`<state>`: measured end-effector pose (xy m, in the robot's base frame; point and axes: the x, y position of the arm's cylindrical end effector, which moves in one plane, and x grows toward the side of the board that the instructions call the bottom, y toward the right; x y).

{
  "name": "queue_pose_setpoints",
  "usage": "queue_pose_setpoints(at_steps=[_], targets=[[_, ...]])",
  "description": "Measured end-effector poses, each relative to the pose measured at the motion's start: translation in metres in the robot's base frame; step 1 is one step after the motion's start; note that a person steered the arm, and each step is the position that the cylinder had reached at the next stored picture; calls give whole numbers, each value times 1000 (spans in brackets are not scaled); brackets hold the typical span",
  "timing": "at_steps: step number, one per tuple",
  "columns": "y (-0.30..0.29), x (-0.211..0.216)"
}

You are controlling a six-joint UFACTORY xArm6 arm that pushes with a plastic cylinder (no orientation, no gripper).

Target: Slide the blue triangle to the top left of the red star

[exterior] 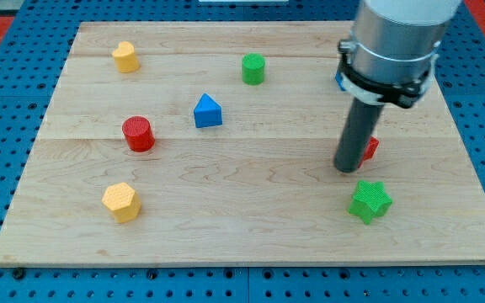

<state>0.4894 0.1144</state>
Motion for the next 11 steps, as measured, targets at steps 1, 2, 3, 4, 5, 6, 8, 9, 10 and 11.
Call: queue_pose_setpoints(at_steps=[1,2,3,4,5,6,8,9,10,11], targets=[[-81,-7],[-166,-47],[-206,-80],[-205,-92],[-144,-90],[-98,-76],[-25,-33],[-17,-59],[-23,-80],[-11,-87]])
